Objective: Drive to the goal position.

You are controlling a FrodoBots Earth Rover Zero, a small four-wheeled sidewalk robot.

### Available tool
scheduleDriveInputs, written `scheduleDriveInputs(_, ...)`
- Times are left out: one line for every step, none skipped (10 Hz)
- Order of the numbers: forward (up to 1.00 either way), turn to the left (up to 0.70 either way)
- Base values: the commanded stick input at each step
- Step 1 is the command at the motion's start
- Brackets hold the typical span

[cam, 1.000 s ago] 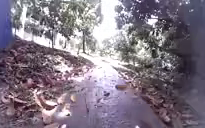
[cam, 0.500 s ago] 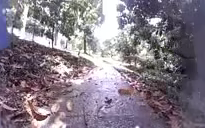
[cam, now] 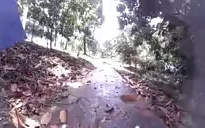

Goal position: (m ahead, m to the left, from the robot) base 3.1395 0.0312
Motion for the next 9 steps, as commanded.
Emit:
scheduleDriveInputs(0.50,-0.26)
scheduleDriveInputs(0.50,0.00)
scheduleDriveInputs(0.50,0.00)
scheduleDriveInputs(0.50,0.00)
scheduleDriveInputs(0.50,0.00)
scheduleDriveInputs(0.50,0.00)
scheduleDriveInputs(0.50,0.00)
scheduleDriveInputs(0.50,0.00)
scheduleDriveInputs(0.50,0.00)
